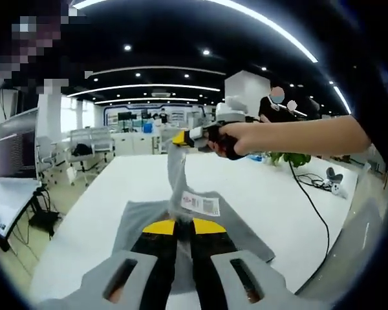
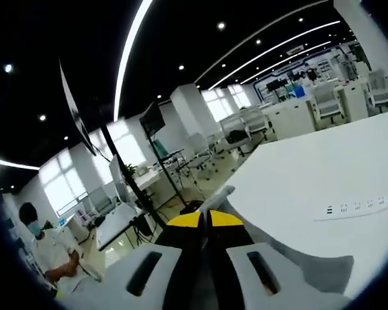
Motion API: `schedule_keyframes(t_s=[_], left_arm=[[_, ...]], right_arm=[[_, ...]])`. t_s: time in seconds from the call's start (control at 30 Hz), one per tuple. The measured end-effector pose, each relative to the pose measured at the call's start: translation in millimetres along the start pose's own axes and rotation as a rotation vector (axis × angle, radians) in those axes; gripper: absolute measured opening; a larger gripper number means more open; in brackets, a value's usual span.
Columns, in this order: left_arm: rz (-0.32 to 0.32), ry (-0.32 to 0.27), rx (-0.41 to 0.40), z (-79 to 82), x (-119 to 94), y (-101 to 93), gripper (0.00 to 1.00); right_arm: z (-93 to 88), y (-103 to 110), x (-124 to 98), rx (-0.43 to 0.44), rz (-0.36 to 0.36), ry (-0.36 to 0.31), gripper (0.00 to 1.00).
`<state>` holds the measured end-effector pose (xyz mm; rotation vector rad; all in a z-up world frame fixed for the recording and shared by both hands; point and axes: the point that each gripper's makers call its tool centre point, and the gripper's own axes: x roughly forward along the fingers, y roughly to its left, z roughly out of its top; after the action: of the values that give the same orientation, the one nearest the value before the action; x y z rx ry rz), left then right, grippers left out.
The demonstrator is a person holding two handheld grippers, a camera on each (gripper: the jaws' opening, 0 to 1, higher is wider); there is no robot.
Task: Fold the towel on the table until its edges align and the towel forms a compact rectangular stack.
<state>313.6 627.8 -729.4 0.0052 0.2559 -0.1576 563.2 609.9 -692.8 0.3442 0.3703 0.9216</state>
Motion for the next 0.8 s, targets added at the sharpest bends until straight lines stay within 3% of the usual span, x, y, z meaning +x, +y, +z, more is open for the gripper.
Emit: schedule_keyframes(t_s=[0.03, 0.1, 0.23, 0.37, 0.5, 0.67, 0.8], left_arm=[[0.006, 0.003, -0.004, -2.7, 0.7, 2.3, 0.07], [0.029, 0.013, -0.018, -12.1, 3.2, 8.7, 0.07], [0.051, 0.038, -0.03, -27.7, 7.7, 16.1, 0.07], [0.14, 0.058, -0.065, -43.1, 7.6, 35.7, 0.08], [0.168, 0.079, -0.116, -66.4, 13.1, 50.3, 0.08], [0.266, 0.101, -0.131, -79.9, 13.9, 69.9, 0.08], [0.275, 0.107, -0.149, -91.3, 17.3, 79.0, 0.08]], right_arm=[[-5.7, -3.3, 3.6, -0.012, -0.025, 0.012, 0.01], [-15.5, -10.8, 9.4, -0.124, -0.077, 0.041, 0.01], [-29.0, -8.7, 26.4, -0.13, -0.077, 0.049, 0.01], [-42.8, -10.0, 46.2, -0.152, -0.069, 0.072, 0.01], [-60.0, -12.7, 64.3, -0.213, -0.076, 0.098, 0.01], [-79.0, -16.3, 88.3, -0.229, -0.078, 0.118, 0.01], [-87.0, -17.2, 98.9, -0.247, -0.092, 0.12, 0.01]])
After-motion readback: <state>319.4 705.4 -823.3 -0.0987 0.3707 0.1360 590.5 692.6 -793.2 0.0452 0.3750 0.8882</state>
